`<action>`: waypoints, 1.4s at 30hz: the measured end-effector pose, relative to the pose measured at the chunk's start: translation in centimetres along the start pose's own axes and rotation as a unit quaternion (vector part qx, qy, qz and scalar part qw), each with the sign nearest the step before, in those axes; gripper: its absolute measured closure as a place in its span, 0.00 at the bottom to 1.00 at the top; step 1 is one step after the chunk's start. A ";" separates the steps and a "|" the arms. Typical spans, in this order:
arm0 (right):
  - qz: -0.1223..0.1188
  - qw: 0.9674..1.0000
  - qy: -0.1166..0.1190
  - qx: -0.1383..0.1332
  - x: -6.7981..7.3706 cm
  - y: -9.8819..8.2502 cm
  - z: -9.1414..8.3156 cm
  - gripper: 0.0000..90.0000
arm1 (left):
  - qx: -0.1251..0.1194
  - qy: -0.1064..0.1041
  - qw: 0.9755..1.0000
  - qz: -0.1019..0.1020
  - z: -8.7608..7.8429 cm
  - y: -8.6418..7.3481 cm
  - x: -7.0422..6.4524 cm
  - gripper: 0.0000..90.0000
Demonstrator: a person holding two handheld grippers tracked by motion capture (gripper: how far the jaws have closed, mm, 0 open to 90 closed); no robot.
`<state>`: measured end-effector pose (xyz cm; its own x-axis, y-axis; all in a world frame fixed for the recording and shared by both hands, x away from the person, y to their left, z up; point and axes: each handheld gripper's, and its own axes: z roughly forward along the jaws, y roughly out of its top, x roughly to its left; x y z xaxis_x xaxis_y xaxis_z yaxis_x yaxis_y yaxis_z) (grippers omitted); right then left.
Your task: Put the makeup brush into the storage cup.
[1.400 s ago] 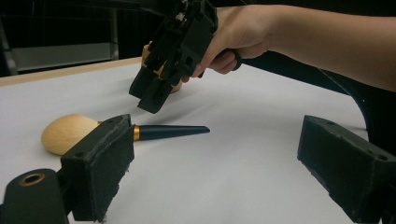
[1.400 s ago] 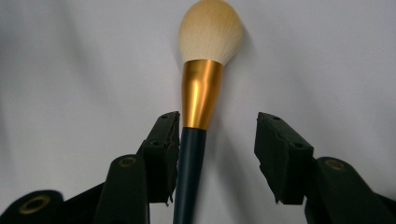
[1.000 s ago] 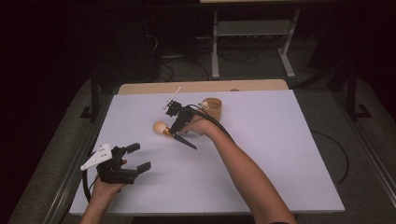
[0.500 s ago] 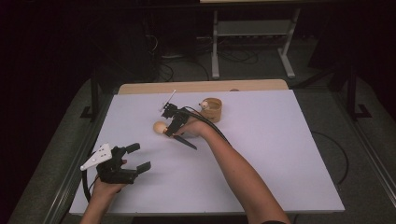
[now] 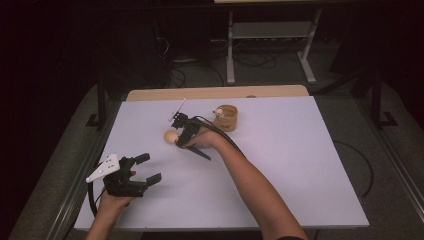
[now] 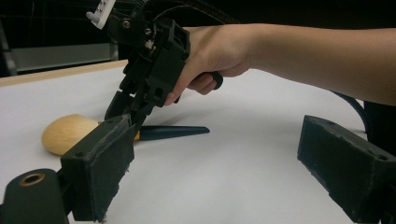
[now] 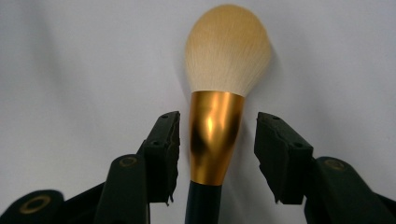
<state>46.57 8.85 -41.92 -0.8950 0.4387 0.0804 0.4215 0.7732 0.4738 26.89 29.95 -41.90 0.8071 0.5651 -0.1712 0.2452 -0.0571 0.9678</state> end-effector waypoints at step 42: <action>-0.005 1.000 -0.013 0.016 0.4 0.0 0.7 0.69 | -0.001 0.000 1.000 0.000 0.0 0.0 0.0 0.12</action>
<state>46.29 9.40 -42.48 -0.8954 0.4422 0.0522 0.4171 0.7920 0.4459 26.89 29.99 -41.87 0.8074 0.5649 -0.1704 0.2436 -0.0562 0.9682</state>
